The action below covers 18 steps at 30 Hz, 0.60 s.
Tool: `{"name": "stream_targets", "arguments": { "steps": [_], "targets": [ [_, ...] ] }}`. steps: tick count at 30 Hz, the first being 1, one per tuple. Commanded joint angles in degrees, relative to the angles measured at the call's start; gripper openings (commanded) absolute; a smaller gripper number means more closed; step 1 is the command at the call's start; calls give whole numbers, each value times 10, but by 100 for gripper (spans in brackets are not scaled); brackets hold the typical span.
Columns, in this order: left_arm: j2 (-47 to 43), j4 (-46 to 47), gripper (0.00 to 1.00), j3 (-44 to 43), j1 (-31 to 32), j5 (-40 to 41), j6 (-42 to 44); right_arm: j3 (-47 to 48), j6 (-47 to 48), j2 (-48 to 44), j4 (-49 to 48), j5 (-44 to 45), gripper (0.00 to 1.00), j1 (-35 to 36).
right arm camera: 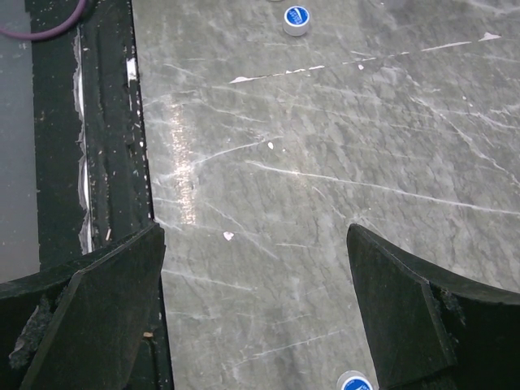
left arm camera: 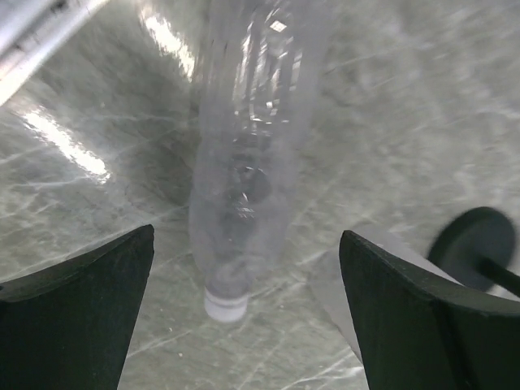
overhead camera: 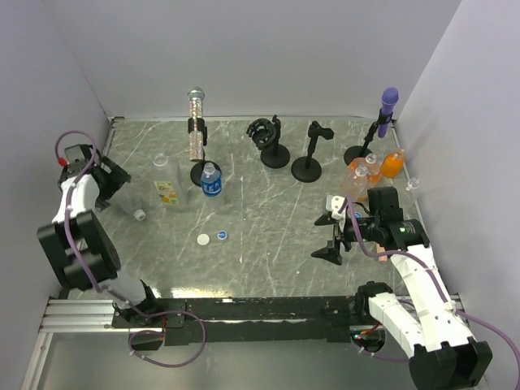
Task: Unscrew the bottle caps
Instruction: Pick up the plastic bottle from the corner of the board.
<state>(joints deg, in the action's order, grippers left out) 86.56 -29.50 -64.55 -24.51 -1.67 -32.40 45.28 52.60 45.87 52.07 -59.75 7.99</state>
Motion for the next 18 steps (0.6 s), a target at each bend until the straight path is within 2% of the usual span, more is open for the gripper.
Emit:
{"name": "stream_targets", "arguments": {
  "steps": [1, 8, 16, 18],
  "targets": [
    [54, 4, 98, -46, -1, -11, 0, 9, 17, -5, 4, -29, 99, -3],
    [129, -6, 91, -73, 3, 6, 17, 10, 20, -4, 7, -30, 99, -3],
    [197, -29, 74, -118, 8, -7, 26, 8, 19, -6, 5, -28, 99, -3],
    [212, -39, 67, -127, 11, -9, 33, 7, 17, -6, 3, -25, 99, -2]
  ]
}}
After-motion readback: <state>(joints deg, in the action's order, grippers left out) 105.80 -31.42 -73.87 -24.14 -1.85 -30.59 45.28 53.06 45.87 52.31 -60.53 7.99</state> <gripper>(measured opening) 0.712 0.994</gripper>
